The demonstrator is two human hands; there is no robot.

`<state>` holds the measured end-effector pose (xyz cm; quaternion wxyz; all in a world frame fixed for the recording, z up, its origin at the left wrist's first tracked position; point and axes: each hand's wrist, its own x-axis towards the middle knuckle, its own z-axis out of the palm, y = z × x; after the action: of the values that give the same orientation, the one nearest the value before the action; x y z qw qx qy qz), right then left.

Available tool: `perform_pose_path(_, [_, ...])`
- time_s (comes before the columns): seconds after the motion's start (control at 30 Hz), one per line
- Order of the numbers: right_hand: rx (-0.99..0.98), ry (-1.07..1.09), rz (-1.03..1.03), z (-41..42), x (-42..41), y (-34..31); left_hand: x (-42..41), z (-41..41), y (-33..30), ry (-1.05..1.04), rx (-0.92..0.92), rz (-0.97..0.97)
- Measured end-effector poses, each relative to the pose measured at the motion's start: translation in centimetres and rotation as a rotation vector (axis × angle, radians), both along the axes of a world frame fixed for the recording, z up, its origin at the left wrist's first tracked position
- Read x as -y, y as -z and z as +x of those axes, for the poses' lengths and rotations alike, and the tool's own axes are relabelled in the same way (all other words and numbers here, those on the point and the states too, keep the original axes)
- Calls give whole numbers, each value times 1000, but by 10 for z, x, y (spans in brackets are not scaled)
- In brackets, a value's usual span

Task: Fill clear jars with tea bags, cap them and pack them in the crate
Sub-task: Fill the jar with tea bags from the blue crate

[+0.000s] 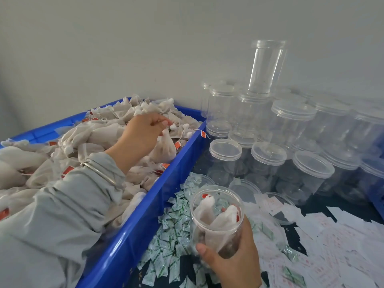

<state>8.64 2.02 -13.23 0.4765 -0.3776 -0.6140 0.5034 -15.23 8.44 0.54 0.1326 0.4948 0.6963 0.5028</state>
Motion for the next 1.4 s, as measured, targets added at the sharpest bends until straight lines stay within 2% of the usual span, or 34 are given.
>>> perform_pose_path(0.07, [-4, -10, -11, 0, 0, 0, 3, 4, -3, 62, 241, 48])
perform_pose_path(0.2, [-1, -19, 5, -1, 1, 0, 9, 11, -13, 157, 503, 138])
perform_pose_path(0.33, [-6, -12, 22, -2, 1, 0, 18, 25, -22, 364, 828, 203])
perform_pose_path(0.5, [-11, -28, 22, -3, 0, -1, 27, 55, -14, 613, 923, 20])
perform_pose_path(0.67, [-36, -81, 8, -2, -3, -1, 32, 78, 2, 794, 768, -196])
perform_pose_path(0.83, [-86, -1, 128, -2, -5, -6, 40, 89, 9, 898, 449, -295])
perform_pose_path(0.93, [-71, 23, 201, -2, -6, -9, 42, 91, 9, 809, 163, -284])
perform_pose_path(1.1, [-45, -2, 157, -2, -6, -2, 46, 94, 13, 720, -462, -230])
perform_pose_path(1.13, [-37, 3, 158, -2, -6, -2, 47, 95, 14, 722, -518, -192])
perform_pose_path(1.27, [-59, 41, 170, -1, -8, -5, 45, 96, 17, 727, -525, -122])
perform_pose_path(1.4, [-49, 80, 171, 0, -7, -7, 41, 90, 20, 785, -608, -372])
